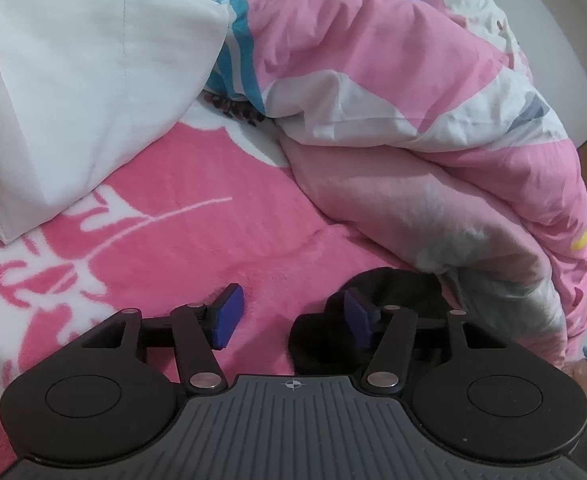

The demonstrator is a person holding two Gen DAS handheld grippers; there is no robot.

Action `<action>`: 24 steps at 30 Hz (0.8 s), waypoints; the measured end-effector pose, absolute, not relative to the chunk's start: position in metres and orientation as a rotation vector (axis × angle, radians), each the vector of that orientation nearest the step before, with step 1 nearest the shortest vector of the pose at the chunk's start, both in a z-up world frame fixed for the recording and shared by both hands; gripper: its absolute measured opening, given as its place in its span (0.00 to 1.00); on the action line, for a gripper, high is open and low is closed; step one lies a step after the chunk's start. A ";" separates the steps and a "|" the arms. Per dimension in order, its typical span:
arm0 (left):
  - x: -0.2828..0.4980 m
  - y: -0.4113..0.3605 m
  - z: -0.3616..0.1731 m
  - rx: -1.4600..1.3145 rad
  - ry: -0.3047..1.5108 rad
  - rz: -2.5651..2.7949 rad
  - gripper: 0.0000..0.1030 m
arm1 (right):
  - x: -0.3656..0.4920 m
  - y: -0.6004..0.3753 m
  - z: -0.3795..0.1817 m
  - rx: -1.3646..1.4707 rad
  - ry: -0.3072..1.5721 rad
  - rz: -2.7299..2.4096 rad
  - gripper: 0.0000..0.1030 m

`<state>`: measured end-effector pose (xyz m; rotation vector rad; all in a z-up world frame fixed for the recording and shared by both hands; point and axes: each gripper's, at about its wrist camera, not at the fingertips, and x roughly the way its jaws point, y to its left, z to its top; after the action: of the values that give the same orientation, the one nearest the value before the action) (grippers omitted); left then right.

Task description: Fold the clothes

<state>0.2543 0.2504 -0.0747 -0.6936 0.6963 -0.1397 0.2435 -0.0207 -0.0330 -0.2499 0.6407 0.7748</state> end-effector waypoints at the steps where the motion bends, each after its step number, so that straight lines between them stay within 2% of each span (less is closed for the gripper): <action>1: 0.255 0.250 -0.075 -0.692 0.699 -0.139 0.54 | 0.250 -0.023 -0.031 -0.219 0.639 0.760 0.06; 3: 0.256 0.249 -0.075 -0.687 0.702 -0.140 0.54 | 0.258 -0.021 -0.031 -0.201 0.639 0.755 0.14; 4: 0.257 0.249 -0.075 -0.683 0.703 -0.143 0.55 | 0.257 -0.017 -0.034 -0.222 0.634 0.759 0.31; 5: 0.257 0.248 -0.075 -0.679 0.704 -0.147 0.55 | 0.256 -0.012 -0.036 -0.248 0.627 0.764 0.42; 6: 0.258 0.248 -0.075 -0.675 0.705 -0.151 0.56 | 0.254 -0.007 -0.040 -0.291 0.615 0.767 0.42; 7: 0.258 0.246 -0.074 -0.664 0.705 -0.154 0.56 | 0.252 -0.002 -0.046 -0.327 0.613 0.760 0.41; 9: 0.259 0.242 -0.074 -0.630 0.702 -0.159 0.56 | 0.255 0.006 -0.056 -0.365 0.644 0.741 0.28; 10: 0.259 0.239 -0.073 -0.612 0.701 -0.162 0.55 | 0.254 0.007 -0.059 -0.359 0.654 0.751 0.11; 11: 0.260 0.237 -0.073 -0.595 0.700 -0.164 0.55 | 0.251 0.007 -0.059 -0.351 0.655 0.764 0.06; 13: 0.260 0.230 -0.072 -0.547 0.694 -0.152 0.46 | 0.242 0.009 -0.058 -0.359 0.639 0.788 0.03; 19: 0.264 0.225 -0.074 -0.510 0.692 -0.117 0.36 | 0.218 0.015 -0.064 -0.360 0.681 0.899 0.00; 24: 0.265 0.230 -0.075 -0.554 0.691 -0.112 0.33 | 0.202 0.018 -0.060 -0.390 0.660 0.943 0.00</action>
<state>0.2654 0.2297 -0.0754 -0.5537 0.6914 -0.1116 0.2020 0.0184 -0.0598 -0.3903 0.6595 0.9429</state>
